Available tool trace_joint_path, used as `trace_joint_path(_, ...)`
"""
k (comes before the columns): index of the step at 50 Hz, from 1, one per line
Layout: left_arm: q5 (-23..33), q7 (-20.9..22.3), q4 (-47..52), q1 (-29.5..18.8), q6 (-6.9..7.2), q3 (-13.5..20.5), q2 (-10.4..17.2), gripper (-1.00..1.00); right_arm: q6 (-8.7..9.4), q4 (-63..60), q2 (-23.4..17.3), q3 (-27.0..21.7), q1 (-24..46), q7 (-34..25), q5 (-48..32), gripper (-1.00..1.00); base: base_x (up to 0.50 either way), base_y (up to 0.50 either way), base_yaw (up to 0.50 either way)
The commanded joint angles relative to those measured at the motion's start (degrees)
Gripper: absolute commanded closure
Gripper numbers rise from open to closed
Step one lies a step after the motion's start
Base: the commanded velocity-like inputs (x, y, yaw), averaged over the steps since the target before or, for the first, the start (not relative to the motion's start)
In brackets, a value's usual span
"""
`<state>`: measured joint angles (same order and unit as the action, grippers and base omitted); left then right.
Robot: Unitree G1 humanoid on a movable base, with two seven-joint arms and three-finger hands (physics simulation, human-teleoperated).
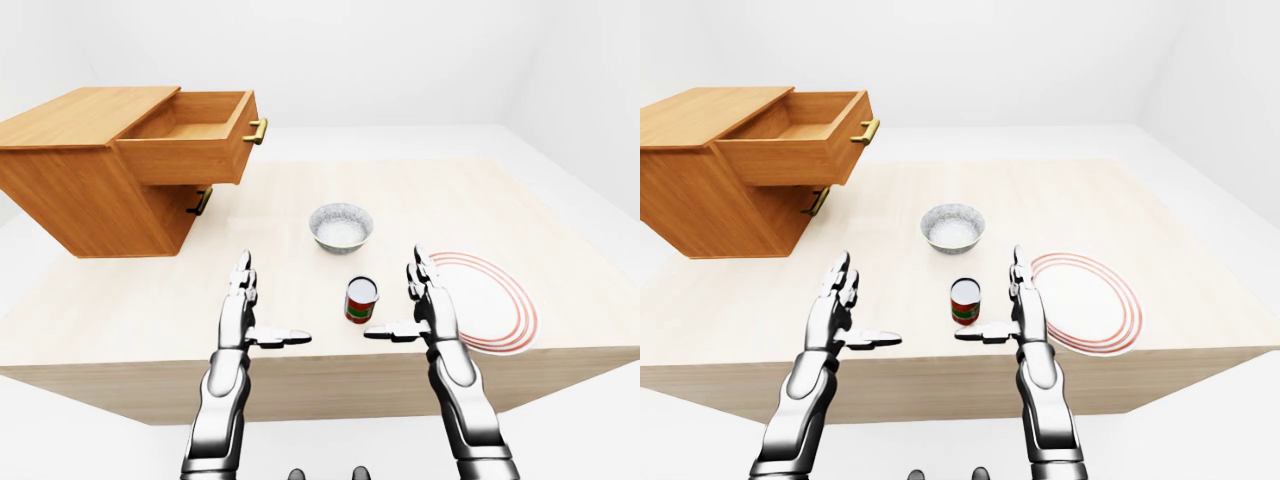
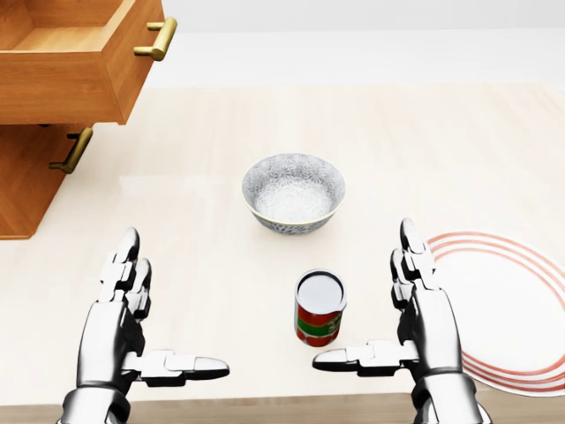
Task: Put the ketchup in the top drawer of the cabinet.
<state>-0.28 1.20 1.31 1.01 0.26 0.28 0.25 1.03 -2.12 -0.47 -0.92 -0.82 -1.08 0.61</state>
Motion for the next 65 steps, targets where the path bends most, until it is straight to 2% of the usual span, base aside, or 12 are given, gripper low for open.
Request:
trace_joint_path(1, -0.9, 2.6, 5.2, 2.8, 1.88, 0.5, 0.4, -1.00, 2.91, -6.5, -0.6, -1.5, -2.4, -2.1, 0.9, -1.00, 0.00, 0.00, 0.00)
trace_joint_path(5, -1.9, 3.1, 10.6, 4.3, 4.74, 1.3, 0.6, -1.00, 3.97, -10.7, -0.5, -1.4, -3.9, -2.5, 1.0, -1.00, 0.00, 0.00, 0.00)
trace_joint_path(20, -9.2, 9.7, 42.0, 15.5, 4.74, 6.2, -0.5, -1.00, 3.97, -33.5, 0.3, -0.2, -11.9, -3.5, 1.5, -1.00, 0.00, 0.00, 0.00)
trace_joint_path(31, -13.6, 13.7, 55.6, 18.7, 4.74, 13.2, -3.7, -1.00, 3.97, -45.8, 2.1, -3.0, -16.0, -2.9, 2.6, -1.00, 0.00, 0.00, 0.00)
trace_joint_path(36, -15.1, 15.2, 58.6, 18.5, 4.74, 16.6, -5.1, -1.00, 3.97, -51.9, 2.0, -1.7, -18.8, -3.8, 2.3, -1.00, 0.00, 0.00, 0.00)
trace_joint_path(41, -17.9, 13.0, 58.7, 21.4, 4.74, 15.8, -2.8, -1.00, 3.97, -54.1, 1.9, -0.9, -20.4, -4.8, 1.5, -1.00, 0.00, 0.00, 0.00)
trace_joint_path(45, -21.7, 8.5, 58.7, 26.0, 4.74, 13.2, 2.5, -1.00, 3.97, -56.0, 2.3, -2.2, -20.8, -5.7, 2.2, -1.00, 0.00, 0.00, 0.00)
trace_joint_path(48, -22.7, 6.5, 58.7, 27.4, 4.74, 11.8, 4.7, -1.00, 3.97, -55.7, 2.5, -2.6, -21.0, -6.6, 2.0, -1.00, 0.00, 0.00, 0.00)
trace_joint_path(52, -22.0, 6.4, 58.7, 27.9, 4.74, 10.5, 5.0, -1.00, 3.97, -55.9, 2.8, -2.4, -21.8, -7.7, 2.3, -1.00, 0.42, 0.00, 0.00)
trace_joint_path(57, -23.9, 6.3, 58.7, 26.8, 4.74, 12.6, 5.1, -1.00, 3.97, -54.1, 2.6, -1.6, -22.0, -8.2, 1.7, -1.00, 0.50, 0.00, 0.00)
trace_joint_path(63, -23.7, 6.0, 58.7, 26.1, 4.74, 12.5, 5.1, -1.00, 3.97, -54.9, 2.6, -2.2, -21.9, -8.2, 2.3, -1.00, 0.50, 0.00, 0.00)
trace_joint_path(65, -26.6, 5.8, 58.7, 27.1, 4.74, 13.9, 6.1, -1.00, 3.97, -55.1, 2.1, -0.6, -22.9, -8.2, 0.4, -1.00, 0.50, 0.00, 0.00)
